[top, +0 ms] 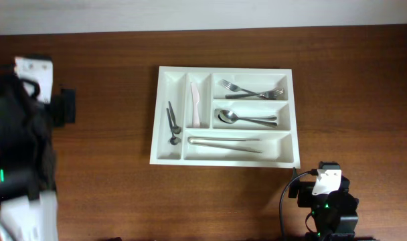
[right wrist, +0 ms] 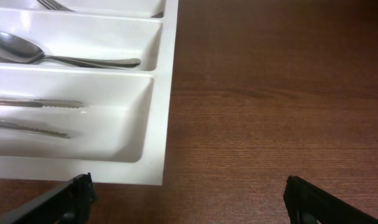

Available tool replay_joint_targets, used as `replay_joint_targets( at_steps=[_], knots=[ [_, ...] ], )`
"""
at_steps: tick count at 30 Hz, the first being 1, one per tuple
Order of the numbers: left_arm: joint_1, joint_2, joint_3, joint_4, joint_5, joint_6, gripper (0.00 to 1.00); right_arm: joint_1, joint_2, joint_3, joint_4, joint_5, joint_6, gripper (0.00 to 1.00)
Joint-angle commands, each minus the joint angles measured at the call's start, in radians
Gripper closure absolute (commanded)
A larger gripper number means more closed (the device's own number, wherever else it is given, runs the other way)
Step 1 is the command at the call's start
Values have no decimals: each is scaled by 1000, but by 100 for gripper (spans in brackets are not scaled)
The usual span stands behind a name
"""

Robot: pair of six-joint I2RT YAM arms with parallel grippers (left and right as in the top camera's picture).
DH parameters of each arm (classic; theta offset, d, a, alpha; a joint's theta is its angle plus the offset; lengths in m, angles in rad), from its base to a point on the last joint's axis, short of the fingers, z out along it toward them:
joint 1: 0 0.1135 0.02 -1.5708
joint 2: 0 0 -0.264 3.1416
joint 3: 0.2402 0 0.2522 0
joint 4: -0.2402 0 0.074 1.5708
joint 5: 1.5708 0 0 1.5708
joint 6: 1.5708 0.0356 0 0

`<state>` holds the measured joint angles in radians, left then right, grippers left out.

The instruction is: Pack container

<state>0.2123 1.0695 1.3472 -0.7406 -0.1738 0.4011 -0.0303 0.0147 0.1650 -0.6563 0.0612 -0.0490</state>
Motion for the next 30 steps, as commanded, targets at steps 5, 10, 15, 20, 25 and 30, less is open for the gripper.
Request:
replay_joint_targets(
  at_steps=[5, 10, 15, 20, 25, 30],
  knots=[
    [-116, -288, -296, 90, -14, 13, 1, -9, -11, -8, 2, -5, 4, 1],
    [-120, -443, -490, 179, 38, 13, 1, -9, -11, -8, 2, -5, 4, 1],
    [-120, -596, -713, 395, 165, 13, 1, -9, -11, -8, 2, -5, 4, 1],
    [-120, -749, -944, 589, 274, 11, 1, -9, -11, -8, 2, -5, 4, 1],
    [-121, -871, -1097, 597, 291, -43, 1, -9, -11, -8, 2, -5, 4, 1],
    [-155, -959, -1207, 598, 290, -49, 1, -9, -11, -8, 2, -5, 4, 1]
  ],
)
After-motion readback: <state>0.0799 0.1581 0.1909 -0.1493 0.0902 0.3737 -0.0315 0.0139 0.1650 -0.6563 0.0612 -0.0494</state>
